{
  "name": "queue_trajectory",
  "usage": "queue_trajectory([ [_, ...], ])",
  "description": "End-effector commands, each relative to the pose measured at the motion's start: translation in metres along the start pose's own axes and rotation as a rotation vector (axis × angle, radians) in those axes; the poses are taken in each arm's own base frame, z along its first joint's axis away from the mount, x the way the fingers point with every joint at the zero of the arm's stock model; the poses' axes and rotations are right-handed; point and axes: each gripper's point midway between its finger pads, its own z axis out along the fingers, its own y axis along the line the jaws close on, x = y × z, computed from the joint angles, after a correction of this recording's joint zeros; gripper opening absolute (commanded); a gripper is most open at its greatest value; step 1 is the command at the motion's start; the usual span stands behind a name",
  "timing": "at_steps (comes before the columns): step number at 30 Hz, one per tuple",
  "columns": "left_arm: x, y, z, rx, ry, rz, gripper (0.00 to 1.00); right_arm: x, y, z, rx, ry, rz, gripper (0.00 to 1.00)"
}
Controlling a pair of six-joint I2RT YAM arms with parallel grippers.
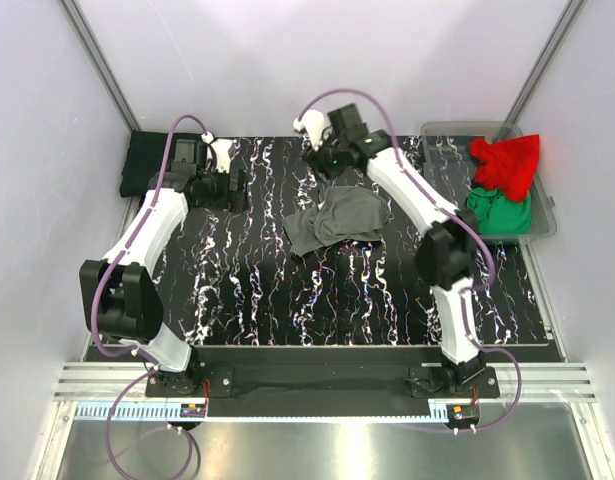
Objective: Fold and stack the t-shirts
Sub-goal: Flatten the tshirt out
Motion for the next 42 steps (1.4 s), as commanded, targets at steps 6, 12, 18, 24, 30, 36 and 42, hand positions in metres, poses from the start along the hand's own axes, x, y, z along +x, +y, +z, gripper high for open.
queue_trajectory([
  [6, -0.012, -0.002, -0.01, 0.009, -0.059, 0.027, 0.97, 0.056, 0.015, 0.073, -0.06, 0.155, 0.088, 0.58],
  [12, -0.015, -0.002, -0.01, 0.008, -0.064, 0.028, 0.98, 0.074, 0.016, 0.094, -0.069, 0.197, 0.09, 0.56],
  [18, -0.017, -0.002, -0.007, 0.012, -0.061, 0.023, 0.98, 0.088, 0.025, 0.101, -0.105, 0.224, 0.093, 0.34],
  [24, -0.023, -0.002, -0.005, 0.012, -0.068, 0.022, 0.97, 0.083, 0.025, 0.088, -0.106, 0.226, 0.086, 0.41],
  [30, -0.026, -0.004, -0.006, 0.021, -0.074, 0.022, 0.97, 0.086, 0.016, 0.09, -0.06, 0.234, 0.08, 0.49],
  [36, -0.021, -0.004, -0.01, 0.016, -0.073, 0.026, 0.97, 0.098, 0.004, 0.1, 0.008, 0.26, 0.077, 0.49],
  [42, -0.019, -0.003, -0.009, 0.012, -0.068, 0.029, 0.98, 0.123, 0.008, 0.11, 0.006, 0.316, 0.074, 0.51],
])
